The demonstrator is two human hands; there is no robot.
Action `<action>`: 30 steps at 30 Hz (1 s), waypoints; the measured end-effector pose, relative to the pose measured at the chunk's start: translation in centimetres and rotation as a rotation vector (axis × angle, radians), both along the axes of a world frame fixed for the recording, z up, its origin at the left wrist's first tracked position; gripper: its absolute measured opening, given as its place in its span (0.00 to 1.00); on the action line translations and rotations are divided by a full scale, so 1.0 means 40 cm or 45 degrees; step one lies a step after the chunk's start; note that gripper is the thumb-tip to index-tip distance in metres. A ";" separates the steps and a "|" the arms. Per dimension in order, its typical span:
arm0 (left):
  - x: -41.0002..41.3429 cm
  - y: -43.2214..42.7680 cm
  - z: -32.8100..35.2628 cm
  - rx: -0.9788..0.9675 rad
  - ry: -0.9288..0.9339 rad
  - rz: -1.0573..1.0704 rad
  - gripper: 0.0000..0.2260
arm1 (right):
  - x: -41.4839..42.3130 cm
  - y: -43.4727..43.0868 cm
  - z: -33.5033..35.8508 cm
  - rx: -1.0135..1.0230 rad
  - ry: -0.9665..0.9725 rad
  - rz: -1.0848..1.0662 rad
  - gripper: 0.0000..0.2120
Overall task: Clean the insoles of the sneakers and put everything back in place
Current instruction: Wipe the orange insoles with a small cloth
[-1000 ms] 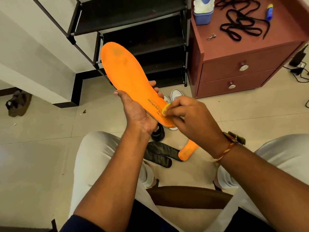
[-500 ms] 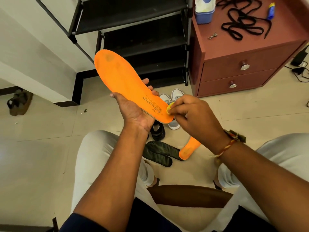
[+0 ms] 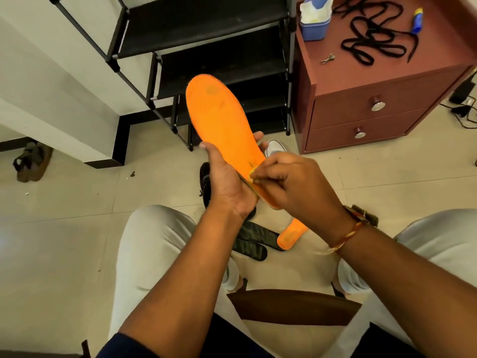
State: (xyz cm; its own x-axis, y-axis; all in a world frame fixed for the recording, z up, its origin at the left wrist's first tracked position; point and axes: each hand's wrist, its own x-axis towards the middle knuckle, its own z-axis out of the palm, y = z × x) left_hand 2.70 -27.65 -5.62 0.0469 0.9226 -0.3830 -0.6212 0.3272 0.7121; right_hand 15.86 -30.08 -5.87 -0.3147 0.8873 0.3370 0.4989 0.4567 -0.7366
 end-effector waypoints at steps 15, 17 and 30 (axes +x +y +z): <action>0.044 -0.031 -0.024 -0.084 0.016 -0.217 0.44 | 0.024 0.030 -0.006 0.135 -0.084 -0.250 0.06; 0.045 -0.032 -0.029 -0.099 0.015 -0.219 0.43 | 0.028 0.031 -0.009 0.124 -0.078 -0.280 0.05; 0.050 -0.041 -0.033 -0.130 0.070 -0.200 0.37 | 0.039 0.038 -0.015 0.115 -0.067 -0.394 0.06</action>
